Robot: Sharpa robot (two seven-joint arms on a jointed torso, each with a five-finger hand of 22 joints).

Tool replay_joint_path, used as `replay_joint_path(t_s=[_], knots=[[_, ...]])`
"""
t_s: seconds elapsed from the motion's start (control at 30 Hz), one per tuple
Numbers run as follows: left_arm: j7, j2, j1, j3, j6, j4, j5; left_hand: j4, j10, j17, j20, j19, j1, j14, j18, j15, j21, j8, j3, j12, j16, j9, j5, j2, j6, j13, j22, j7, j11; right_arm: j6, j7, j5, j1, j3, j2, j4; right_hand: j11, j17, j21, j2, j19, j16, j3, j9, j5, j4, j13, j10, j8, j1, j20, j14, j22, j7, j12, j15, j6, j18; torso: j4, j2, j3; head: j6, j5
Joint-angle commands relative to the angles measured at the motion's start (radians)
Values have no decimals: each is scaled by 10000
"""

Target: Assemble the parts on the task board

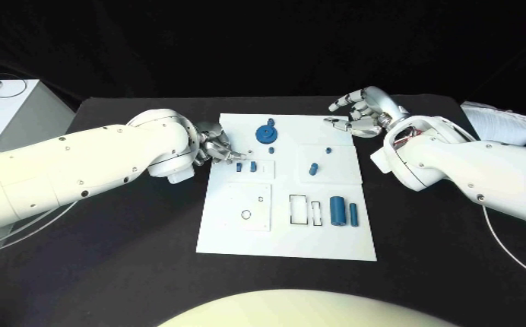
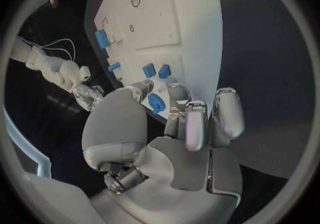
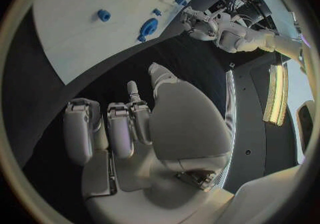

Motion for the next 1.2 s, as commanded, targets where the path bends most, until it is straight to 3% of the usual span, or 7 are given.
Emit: replay_joint_path(t_s=[0.03,0.23,0.33,0.4,0.6,0.73,1.2], knots=[[582,-62,10,78,-491,120,715,-27,-479,1301,49,-433,244,619,25,124,-328,-146,-4,-426,-268,-46,70,264,-319,-623,-544,114,100,116,120,-38,-13,1,5,2,-13,1664,-55,21,406,-41,42,-11,66,0,1410,-20,-24,-103,44,809,1678,11,-17,64,17,206,-8,1,3,20,-16],[2375,-91,18,179,-1234,159,1850,-335,-1960,-58,333,-1553,2022,-11,332,466,-1282,-390,1389,-965,-1040,-198,85,606,-1450,-1496,-1980,546,498,113,128,-23,-22,1,15,-12,-13,1664,-55,21,406,-41,42,-11,66,0,1410,-20,-24,-103,44,809,1678,11,-17,64,17,206,-9,10,7,50,-20],[3518,22,20,194,-1774,57,1995,-743,-3082,-2692,630,-3909,2707,-1707,865,838,-3335,-704,2151,-1353,-2789,-541,54,165,-2156,-1744,-4839,1050,940,94,157,0,-25,1,22,-30,-13,1627,-116,26,379,-55,46,-11,70,-3,1388,-40,-24,-115,44,800,1637,10,-37,63,17,221,-7,3,14,67,-37],[4132,147,19,188,-2053,-40,1685,-1147,-4002,-5118,956,-4467,3106,-3816,833,1214,-4015,-1100,2419,-1886,-4604,-1037,-24,-169,-2570,-2159,-5178,1422,1331,76,185,31,-25,1,27,-41,-17,1418,-370,36,262,-136,65,-11,83,-14,1167,-257,-21,-124,43,746,1465,8,-262,61,19,283,-4,1,16,90,-51],[5579,669,-15,-36,-2551,-429,124,-1780,-4941,-5555,1286,-4716,3610,-4705,886,1513,-4158,-1746,2471,-3129,-4811,-1999,-86,-536,-2948,-3248,-5195,1632,1690,43,298,140,-26,1,43,-83,-72,885,-1055,19,-37,-395,260,1,97,-40,260,-1034,24,-123,0,598,1020,-40,-1188,7,75,436,-17,24,-1,176,-116],[6034,1055,-160,-134,-2600,-773,-1036,-2130,-4731,-5825,1315,-4814,3858,-4770,921,1502,-3882,-1974,2345,-3461,-4622,-2641,-89,-537,-2637,-3799,-4966,1578,1629,6,381,209,-27,1,54,-112,-115,434,-1760,-42,-317,-650,443,7,96,-41,-408,-1473,51,-133,-47,479,562,-75,-1844,-40,103,579,-17,18,6,233,-136],[5747,2046,-297,-285,-2134,-1810,-4001,-2509,-4915,-6138,1329,-4790,3728,-4538,923,1526,-3463,-2470,1942,-3829,-4014,-3613,-110,-808,-2403,-4475,-4659,1334,1653,-121,526,365,-26,0,76,-109,-208,-871,-3766,-299,-841,-1630,1142,30,134,-42,-3941,-3336,101,-233,-159,159,-745,-146,-5307,-146,71,902,-5,24,13,264,-212]])
